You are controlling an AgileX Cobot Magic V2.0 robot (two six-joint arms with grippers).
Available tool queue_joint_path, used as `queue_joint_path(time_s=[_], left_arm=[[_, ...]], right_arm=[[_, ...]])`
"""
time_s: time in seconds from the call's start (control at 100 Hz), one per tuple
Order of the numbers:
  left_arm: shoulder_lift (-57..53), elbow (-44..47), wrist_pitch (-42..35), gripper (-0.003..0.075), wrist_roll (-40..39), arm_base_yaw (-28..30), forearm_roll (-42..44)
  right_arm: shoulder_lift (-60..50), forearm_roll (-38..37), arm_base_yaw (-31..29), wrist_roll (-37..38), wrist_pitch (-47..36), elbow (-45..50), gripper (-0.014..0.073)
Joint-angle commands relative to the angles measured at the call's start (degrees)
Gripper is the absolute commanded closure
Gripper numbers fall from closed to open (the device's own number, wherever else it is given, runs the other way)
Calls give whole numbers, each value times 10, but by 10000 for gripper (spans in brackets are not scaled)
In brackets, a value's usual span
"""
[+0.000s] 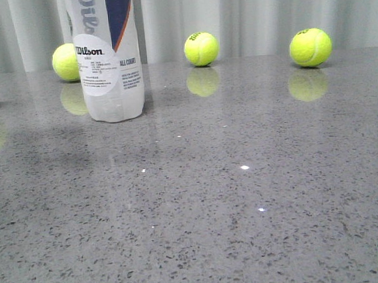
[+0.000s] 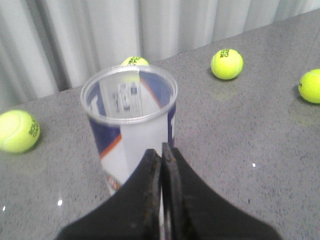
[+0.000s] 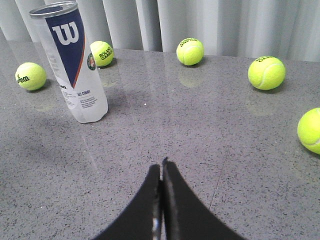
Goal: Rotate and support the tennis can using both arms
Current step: 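Release the upright can and raise the left gripper away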
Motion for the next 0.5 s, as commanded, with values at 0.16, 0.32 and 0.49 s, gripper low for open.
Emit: queue_joint_path(time_s=[0.16,0.32,0.49], left_arm=[[-118,107,-87,741,-4,-2,-8],[-184,188,-140,741,-4,0,-14],[-256,267,-139,741,-4,3,-14]], right_arm=[[6,-4,-3,0,-42,-14,658],[6,-4,-3,0,-42,-14,658],[6,-4,-3,0,-42,-14,658]])
